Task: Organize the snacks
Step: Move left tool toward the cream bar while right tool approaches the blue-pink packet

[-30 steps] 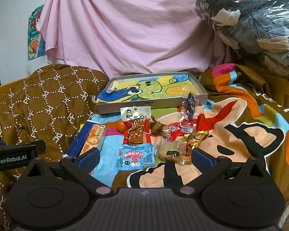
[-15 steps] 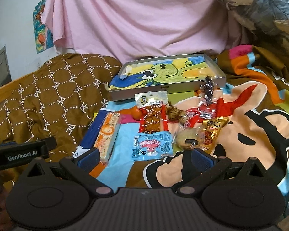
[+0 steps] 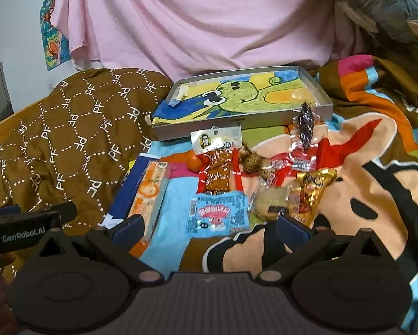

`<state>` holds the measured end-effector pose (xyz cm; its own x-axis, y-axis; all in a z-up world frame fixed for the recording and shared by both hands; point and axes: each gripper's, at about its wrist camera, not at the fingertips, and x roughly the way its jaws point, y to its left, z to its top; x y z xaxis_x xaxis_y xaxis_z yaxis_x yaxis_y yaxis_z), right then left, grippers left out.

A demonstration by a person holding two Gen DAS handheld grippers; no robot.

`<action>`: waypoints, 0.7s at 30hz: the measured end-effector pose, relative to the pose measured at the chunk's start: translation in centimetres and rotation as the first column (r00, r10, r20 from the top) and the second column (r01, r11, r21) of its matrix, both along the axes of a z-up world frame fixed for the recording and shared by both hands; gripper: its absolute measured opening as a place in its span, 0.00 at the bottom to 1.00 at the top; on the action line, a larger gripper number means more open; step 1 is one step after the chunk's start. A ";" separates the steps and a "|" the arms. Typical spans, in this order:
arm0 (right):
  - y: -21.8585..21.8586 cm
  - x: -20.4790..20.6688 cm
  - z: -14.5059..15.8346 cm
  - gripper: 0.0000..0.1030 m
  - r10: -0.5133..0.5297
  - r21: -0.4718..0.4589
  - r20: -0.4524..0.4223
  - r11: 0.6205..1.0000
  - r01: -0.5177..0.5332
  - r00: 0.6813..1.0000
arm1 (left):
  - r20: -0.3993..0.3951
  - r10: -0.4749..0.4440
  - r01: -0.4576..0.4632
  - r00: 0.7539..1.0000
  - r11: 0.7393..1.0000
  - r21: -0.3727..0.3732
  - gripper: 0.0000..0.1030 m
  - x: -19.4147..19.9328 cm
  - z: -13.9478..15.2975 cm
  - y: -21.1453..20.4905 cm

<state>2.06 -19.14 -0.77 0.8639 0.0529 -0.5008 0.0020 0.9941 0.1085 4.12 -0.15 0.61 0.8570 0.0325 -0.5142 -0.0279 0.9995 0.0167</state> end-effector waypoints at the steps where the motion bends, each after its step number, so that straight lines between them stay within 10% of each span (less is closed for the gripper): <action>1: -0.1 0.3 0.1 1.00 0.003 -0.007 0.002 1.000 -0.003 1.000 | -0.002 -0.005 0.005 1.000 1.000 0.005 0.99 0.2 0.1 -0.2; 21: -1.6 4.4 0.8 1.00 0.195 -0.284 0.068 0.944 -0.168 0.978 | -0.056 -0.024 0.027 0.998 0.998 0.058 0.99 6.5 -0.4 -2.4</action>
<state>6.51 -20.78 0.08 0.8963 0.0848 -0.4353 -0.1781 0.9677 -0.1783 10.64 -2.57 0.19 0.8281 0.0423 -0.5590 0.0004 0.9971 0.0760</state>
